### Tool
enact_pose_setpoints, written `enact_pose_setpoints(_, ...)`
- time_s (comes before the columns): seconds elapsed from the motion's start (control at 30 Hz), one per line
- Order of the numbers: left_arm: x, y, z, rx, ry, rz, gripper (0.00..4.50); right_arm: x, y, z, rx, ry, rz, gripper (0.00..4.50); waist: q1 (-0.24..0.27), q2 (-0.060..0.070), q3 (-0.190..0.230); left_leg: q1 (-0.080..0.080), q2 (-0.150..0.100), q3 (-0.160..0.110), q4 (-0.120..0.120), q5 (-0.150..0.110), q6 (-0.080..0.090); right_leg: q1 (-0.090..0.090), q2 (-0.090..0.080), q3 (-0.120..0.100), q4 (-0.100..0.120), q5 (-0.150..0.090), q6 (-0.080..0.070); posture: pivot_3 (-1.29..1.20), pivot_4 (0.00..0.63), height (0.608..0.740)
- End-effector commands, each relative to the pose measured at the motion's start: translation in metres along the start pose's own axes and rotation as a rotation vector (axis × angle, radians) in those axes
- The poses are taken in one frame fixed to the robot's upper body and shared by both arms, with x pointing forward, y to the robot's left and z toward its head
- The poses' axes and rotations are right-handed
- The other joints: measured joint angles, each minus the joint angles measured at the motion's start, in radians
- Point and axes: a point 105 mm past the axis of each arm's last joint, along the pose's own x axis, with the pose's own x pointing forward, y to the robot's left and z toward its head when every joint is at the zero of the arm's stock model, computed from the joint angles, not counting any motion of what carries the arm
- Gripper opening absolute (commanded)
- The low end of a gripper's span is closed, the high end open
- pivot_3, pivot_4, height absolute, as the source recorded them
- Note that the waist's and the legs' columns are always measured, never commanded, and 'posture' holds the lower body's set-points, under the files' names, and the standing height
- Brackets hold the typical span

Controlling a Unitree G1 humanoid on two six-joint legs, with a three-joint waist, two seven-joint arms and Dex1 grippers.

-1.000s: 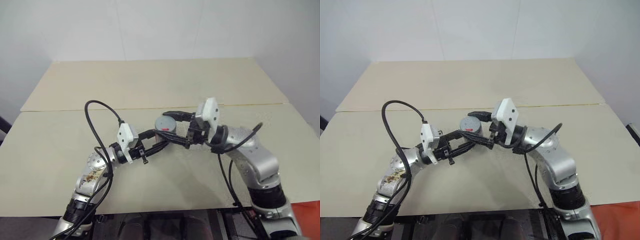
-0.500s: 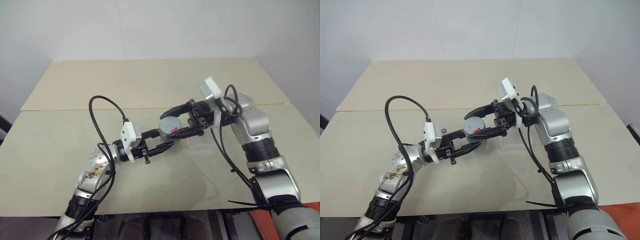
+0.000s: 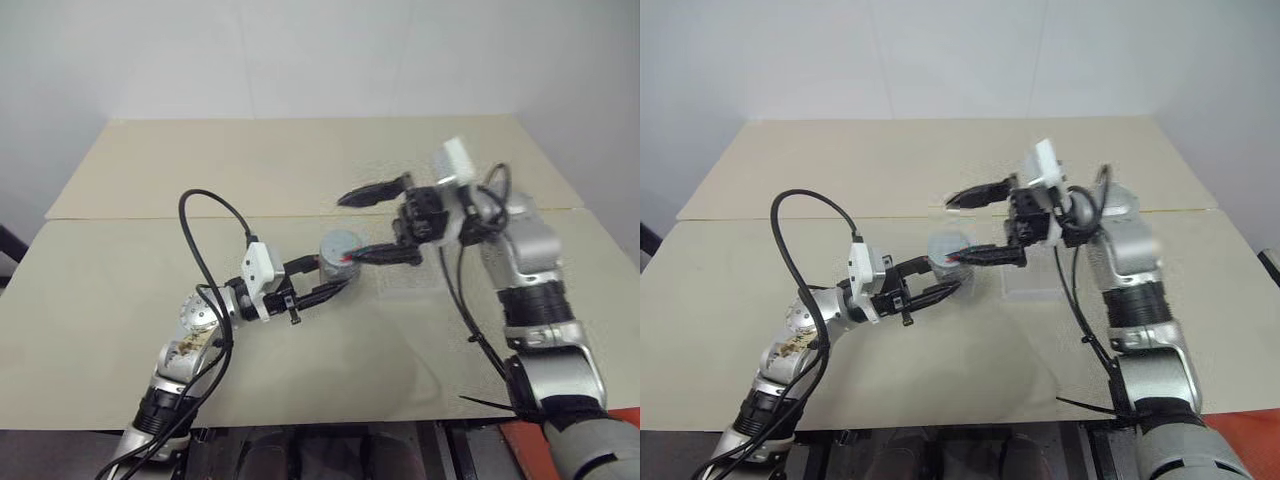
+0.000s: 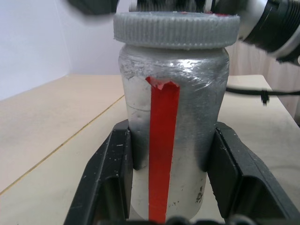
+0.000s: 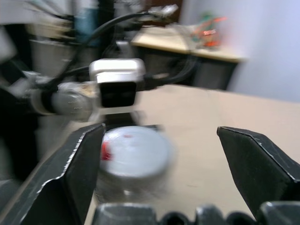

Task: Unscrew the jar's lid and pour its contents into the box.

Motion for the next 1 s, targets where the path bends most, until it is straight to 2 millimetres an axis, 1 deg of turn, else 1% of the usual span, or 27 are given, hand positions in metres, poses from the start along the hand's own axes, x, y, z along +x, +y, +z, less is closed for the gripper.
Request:
enact_pose_setpoints(0.03, 0.001, 0.007, 0.005, 0.044, -0.018, 0.019, 1.87, -0.004, 0.005, 0.022, -0.105, -0.033, -0.131, 4.48, 0.001, 0.0, 0.0, 0.0, 0.0, 0.0, 0.0, 0.0, 0.0, 0.0, 0.0, 0.0, 0.0, 0.0, 0.0, 0.0, 0.15, 0.74)
enact_pose_setpoints(0.13, 0.001, 0.012, 0.002, 0.055, -0.011, 0.052, 1.87, 0.002, 0.007, 0.026, -0.142, -0.066, -0.344, 4.48, -0.002, 0.0, 0.0, 0.0, 0.0, 0.001, 0.0, 0.0, -0.001, -0.001, 0.0, 0.0, 0.001, 0.0, 0.0, 0.0, 0.15, 0.74)
enact_pose_setpoints(0.17, 0.001, 0.013, 0.002, 0.05, -0.017, 0.058, 1.87, 0.005, 0.009, 0.029, -0.107, -0.118, -0.429, 4.48, -0.002, 0.0, 0.0, 0.0, 0.0, 0.001, 0.0, 0.0, -0.001, -0.001, 0.0, 0.001, 0.002, 0.0, 0.0, 0.0, 0.15, 0.74)
enact_pose_setpoints(0.23, 0.001, 0.015, 0.002, 0.052, -0.02, 0.068, 1.87, 0.012, 0.019, 0.029, -0.071, -0.154, -0.499, 4.48, -0.002, 0.0, 0.0, 0.0, 0.001, 0.001, 0.0, 0.001, -0.002, -0.002, 0.0, 0.001, 0.003, 0.0, 0.0, 0.0, 0.15, 0.74)
enact_pose_setpoints(0.3, 0.002, 0.015, 0.001, 0.055, -0.017, 0.071, 1.87, 0.026, 0.035, 0.022, -0.087, -0.113, -0.559, 4.48, 0.0, 0.0, 0.0, -0.001, 0.0, 0.001, 0.0, 0.001, -0.002, -0.004, 0.0, 0.001, 0.004, 0.0, 0.0, 0.0, 0.15, 0.74)
enact_pose_setpoints(0.37, 0.002, 0.016, 0.0, 0.057, -0.016, 0.072, 1.87, 0.035, 0.044, 0.017, -0.098, -0.082, -0.625, 4.48, 0.002, 0.0, 0.0, -0.001, -0.001, 0.001, 0.0, 0.001, -0.002, -0.004, 0.0, 0.001, 0.003, 0.0, 0.0, 0.0, 0.15, 0.74)
enact_pose_setpoints(0.43, 0.004, 0.018, -0.002, 0.068, -0.011, 0.091, 1.87, 0.042, 0.045, 0.015, -0.058, -0.081, -0.74, 4.48, 0.002, 0.0, 0.0, -0.001, -0.001, 0.002, 0.0, 0.001, -0.002, -0.004, 0.0, 0.001, 0.004, 0.0, 0.0, 0.0, 0.15, 0.74)
enact_pose_setpoints(0.5, 0.005, 0.022, -0.003, 0.089, -0.006, 0.123, 1.87, 0.047, 0.044, 0.011, -0.1, -0.029, -0.823, 4.48, 0.001, 0.0, 0.0, -0.001, -0.002, 0.001, 0.0, 0.002, -0.002, -0.004, 0.0, 0.001, 0.004, 0.0, 0.0, 0.0, 0.15, 0.74)
enact_pose_setpoints(0.6, 0.007, 0.026, -0.004, 0.097, -0.012, 0.148, 1.87, 0.05, 0.043, 0.004, -0.166, 0.048, -0.888, 4.48, 0.001, 0.0, 0.0, -0.001, -0.002, 0.001, 0.0, 0.002, -0.002, -0.004, 0.0, 0.001, 0.004, 0.0, 0.0, 0.0, 0.15, 0.74)
enact_pose_setpoints(0.63, 0.008, 0.026, -0.003, 0.097, -0.015, 0.148, 1.87, 0.051, 0.043, 0.002, -0.15, 0.053, -0.895, 4.48, 0.001, 0.0, 0.0, -0.001, -0.002, 0.001, 0.0, 0.002, -0.002, -0.004, 0.0, 0.001, 0.004, 0.0, 0.0, 0.0, 0.15, 0.74)
enact_pose_setpoints(0.73, 0.01, 0.025, -0.003, 0.097, -0.02, 0.145, 1.87, 0.054, 0.046, -0.004, -0.177, 0.096, -0.882, 4.48, -0.001, 0.0, 0.0, -0.002, -0.002, 0.001, 0.0, 0.002, -0.002, -0.005, 0.001, 0.001, 0.003, 0.0, 0.0, 0.0, 0.15, 0.74)
enact_pose_setpoints(0.87, 0.011, 0.025, -0.002, 0.099, -0.027, 0.146, 1.87, 0.049, 0.042, -0.009, -0.138, 0.1, -0.927, 4.48, -0.004, 0.0, 0.0, -0.002, -0.002, 0.001, 0.0, 0.002, -0.002, -0.004, 0.001, 0.001, 0.002, 0.0, 0.0, 0.0, 0.15, 0.74)
enact_pose_setpoints(1.0, 0.011, 0.026, -0.001, 0.1, -0.031, 0.152, 1.87, 0.049, 0.041, -0.011, -0.107, 0.086, -0.941, 4.48, -0.008, 0.0, 0.0, -0.002, -0.002, 0.001, 0.0, 0.002, -0.002, -0.004, 0.001, 0.001, 0.003, 0.0, 0.0, 0.0, 0.15, 0.74)
